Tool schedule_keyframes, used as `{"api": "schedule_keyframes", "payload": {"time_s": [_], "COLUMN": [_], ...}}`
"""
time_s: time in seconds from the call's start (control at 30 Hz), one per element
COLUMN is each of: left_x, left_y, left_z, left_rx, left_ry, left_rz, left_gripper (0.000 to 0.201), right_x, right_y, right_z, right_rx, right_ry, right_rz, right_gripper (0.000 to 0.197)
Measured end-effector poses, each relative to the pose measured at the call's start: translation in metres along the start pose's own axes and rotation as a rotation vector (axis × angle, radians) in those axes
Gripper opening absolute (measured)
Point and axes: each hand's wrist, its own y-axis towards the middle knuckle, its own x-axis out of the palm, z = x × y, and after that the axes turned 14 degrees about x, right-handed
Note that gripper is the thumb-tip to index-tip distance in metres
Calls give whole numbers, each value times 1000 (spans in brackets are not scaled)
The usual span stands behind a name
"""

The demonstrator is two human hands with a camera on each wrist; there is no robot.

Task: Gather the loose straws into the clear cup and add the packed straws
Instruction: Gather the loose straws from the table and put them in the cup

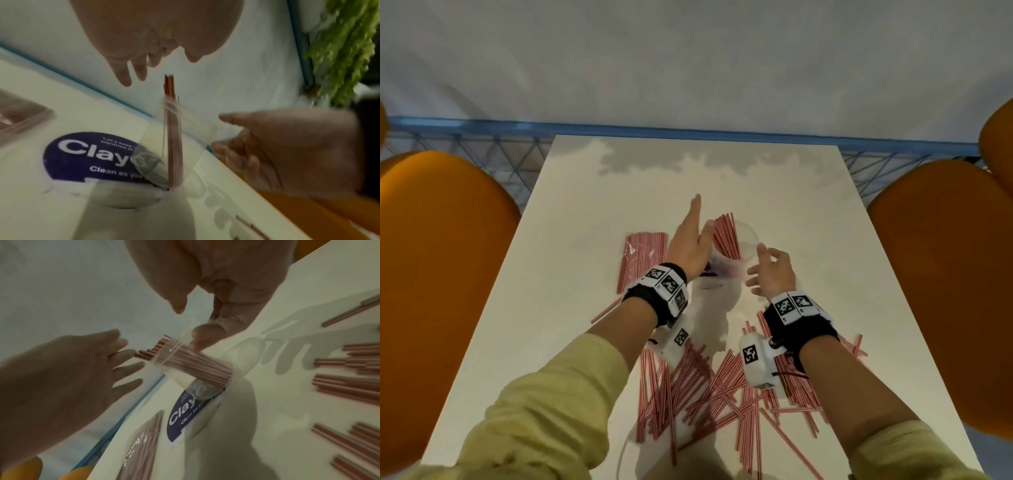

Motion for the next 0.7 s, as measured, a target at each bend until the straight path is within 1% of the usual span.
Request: {"api": "schedule_keyframes", "payload": {"time_s": [0.07, 0.1, 0.13, 0.17, 0.2, 0.23, 0.3, 0.37, 0.4, 0.43, 0.5, 0.53, 0.57, 0.6, 0.7], "left_x": [-20, -31, -41, -49, -54, -57, -61, -60, -66, -62, -54, -52, -45, -43, -32], "left_y": [-18, -29, -42, -55, -68, -83, -113, -134, -175, -176, -186, -190, -206, -207, -217], "left_z": [-5, -13, -24, -35, -45, -55, -66, -70, -68, -69, -72, -69, -65, -62, -50], "left_rx": [-78, -120, -162, -210, -274, -331, -430, -457, -471, -439, -407, -422, -438, -450, -440], "left_ry": [-32, 23, 117, 216, 289, 335, 371, 457, 505, 528, 516, 488, 460, 450, 415], "left_rz": [202, 301, 368, 392, 388, 364, 271, 128, 55, 4, 6, -2, -29, -41, -150], "left_gripper": [49, 44, 40, 36, 34, 34, 35, 34, 32, 29, 28, 28, 28, 29, 35], "right_x": [-4, -5, -5, -4, -3, 0, 8, 18, 28, 31, 32, 33, 30, 31, 32], "right_y": [-11, -18, -24, -31, -36, -43, -57, -67, -94, -94, -97, -96, -104, -102, -102], "right_z": [11, 18, 26, 33, 40, 47, 63, 78, 100, 101, 109, 110, 120, 118, 118], "right_rx": [-39, -50, -52, -51, -43, -33, -34, -95, -137, -170, -200, -214, -207, -201, -237], "right_ry": [-17, -29, -53, -102, -170, -247, -394, -572, -699, -767, -847, -892, -928, -935, -911], "right_rz": [67, 76, 64, 32, -12, -60, -153, -218, -270, -279, -295, -299, -301, -299, -248], "right_gripper": [41, 38, 35, 33, 31, 29, 28, 33, 36, 40, 46, 48, 49, 50, 48]}}
